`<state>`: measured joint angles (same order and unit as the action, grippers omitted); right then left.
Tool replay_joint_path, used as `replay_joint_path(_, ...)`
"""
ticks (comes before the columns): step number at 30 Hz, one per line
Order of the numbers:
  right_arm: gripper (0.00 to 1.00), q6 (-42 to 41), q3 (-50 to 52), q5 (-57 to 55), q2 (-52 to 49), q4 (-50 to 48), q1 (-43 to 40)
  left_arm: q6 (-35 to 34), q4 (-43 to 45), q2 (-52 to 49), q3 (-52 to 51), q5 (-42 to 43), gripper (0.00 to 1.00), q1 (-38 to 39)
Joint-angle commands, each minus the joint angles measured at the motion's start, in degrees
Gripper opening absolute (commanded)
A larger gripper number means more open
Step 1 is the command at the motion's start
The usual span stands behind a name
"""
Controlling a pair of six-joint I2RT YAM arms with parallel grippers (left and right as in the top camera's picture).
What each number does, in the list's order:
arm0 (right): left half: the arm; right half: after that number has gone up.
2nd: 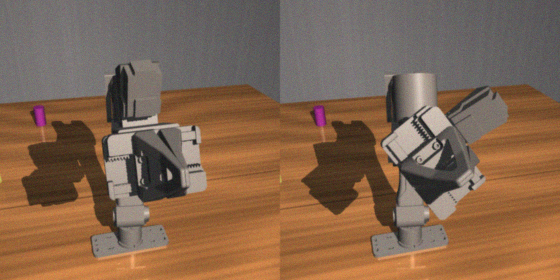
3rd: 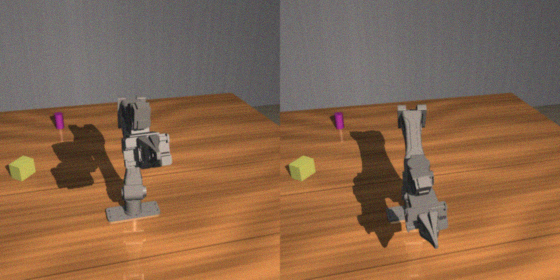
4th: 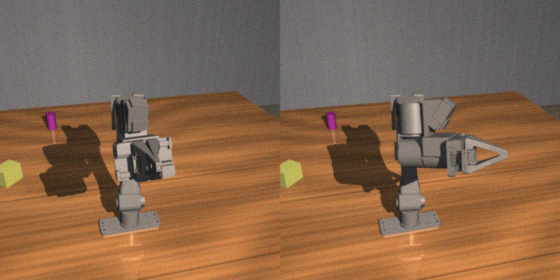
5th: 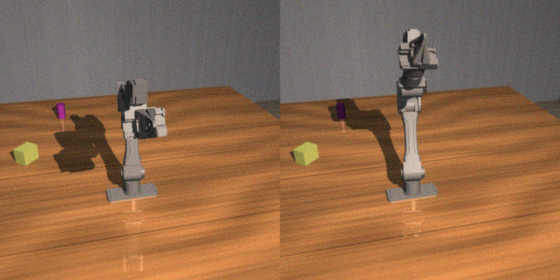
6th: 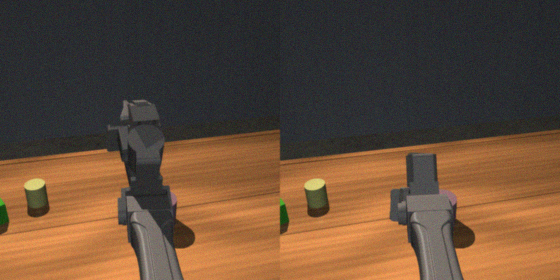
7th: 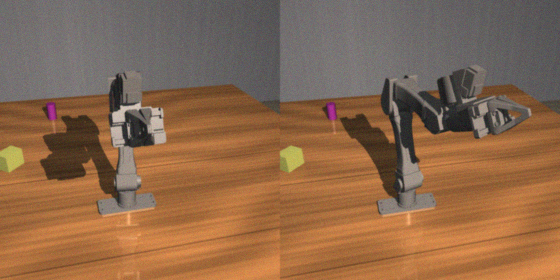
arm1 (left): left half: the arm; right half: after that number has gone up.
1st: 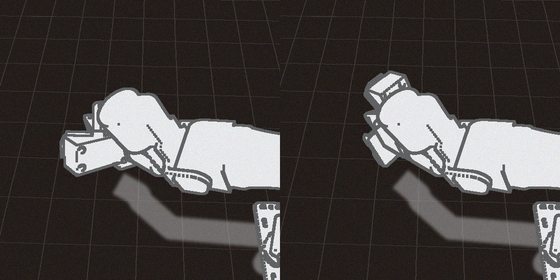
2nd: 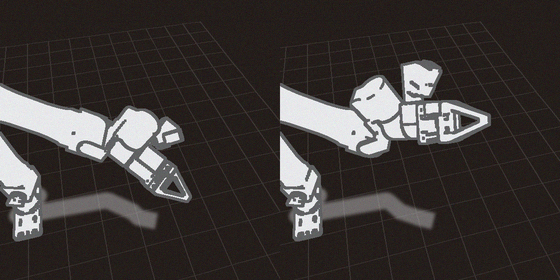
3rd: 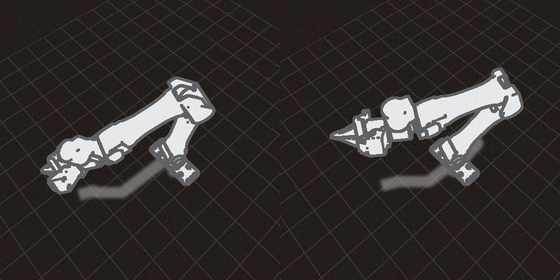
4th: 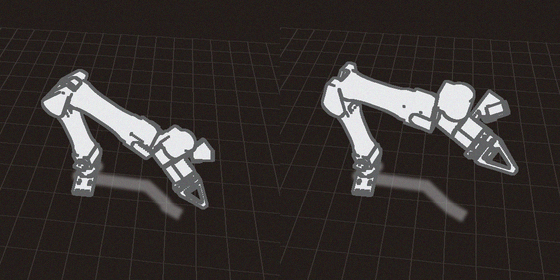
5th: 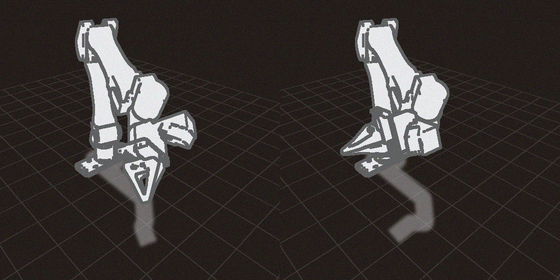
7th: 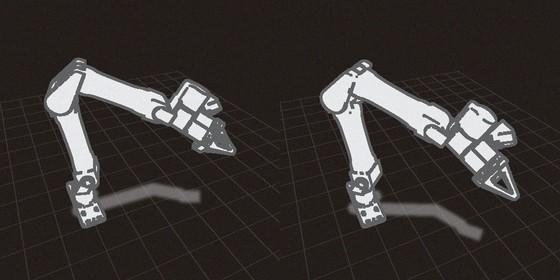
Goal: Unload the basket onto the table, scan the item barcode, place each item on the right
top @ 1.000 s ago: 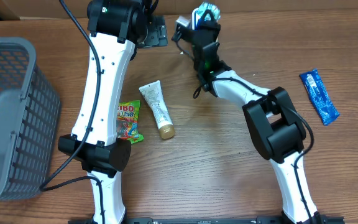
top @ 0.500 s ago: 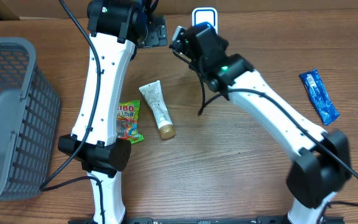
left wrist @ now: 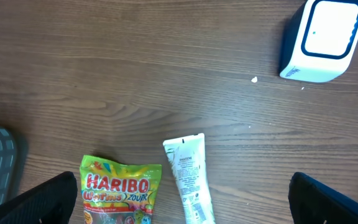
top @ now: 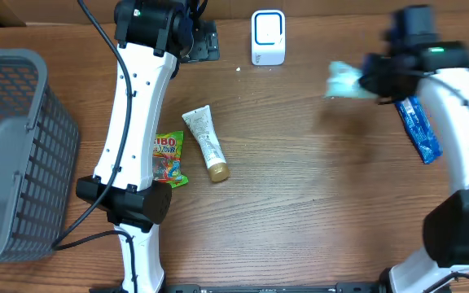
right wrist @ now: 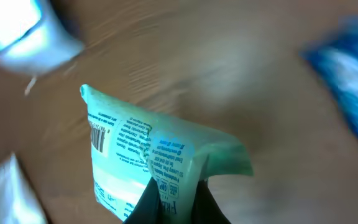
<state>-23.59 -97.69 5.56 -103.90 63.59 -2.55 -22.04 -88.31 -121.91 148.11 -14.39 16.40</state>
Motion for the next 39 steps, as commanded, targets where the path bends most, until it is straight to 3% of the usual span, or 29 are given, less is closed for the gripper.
replay_joint_path(1,0.04,-19.2,1.9,-1.6,2.1,0.8,-9.3,0.7,0.1,0.2,0.2,-0.6,1.0,0.1)
replay_joint_path(4,0.04,-26.0,8.4,-1.8,1.9,-4.5,-18.0,0.7,0.1,0.2,0.2,-0.6,1.0,0.1)
replay_joint_path(8,0.04,-26.1,16.3,-2.1,1.9,-14.7,-24.1,0.7,0.1,0.2,0.2,-0.6,1.0,0.1)
replay_joint_path(13,0.17,-26.1,17.5,-2.0,1.9,-17.3,-25.7,0.7,0.1,0.2,0.2,-0.6,1.0,0.1)
replay_joint_path(14,0.4,-25.5,17.4,-1.0,1.9,-17.2,-25.6,0.7,0.1,0.2,0.2,-0.6,1.0,0.1)
replay_joint_path(15,0.52,-25.1,17.4,-0.4,1.9,-17.2,-25.6,0.7,0.1,0.2,0.2,-0.6,1.0,0.1)
replay_joint_path(16,0.78,-22.7,17.2,1.4,1.9,-17.2,-25.5,0.7,0.1,0.2,0.2,-0.6,1.0,0.1)
replay_joint_path(17,0.96,-21.4,17.0,2.4,1.9,-16.9,-25.5,0.7,0.1,0.2,0.2,-0.6,1.0,0.1)
replay_joint_path(18,1.0,-21.3,16.8,2.6,2.0,-16.3,-25.6,0.7,0.1,0.2,0.2,-0.6,1.0,0.1)
replay_joint_path(22,1.0,-18.3,14.3,3.3,4.0,-11.8,-25.5,0.7,0.2,0.2,0.2,0.1,1.0,0.1)
replay_joint_path(29,0.96,-4.6,10.5,20.0,10.2,-12.1,-21.4,0.9,-0.8,1.6,0.3,0.5,1.0,-2.7)
replay_joint_path(39,0.89,-0.1,10.5,19.3,10.0,-17.9,6.1,0.9,-8.0,7.0,0.3,2.4,1.0,-19.1)
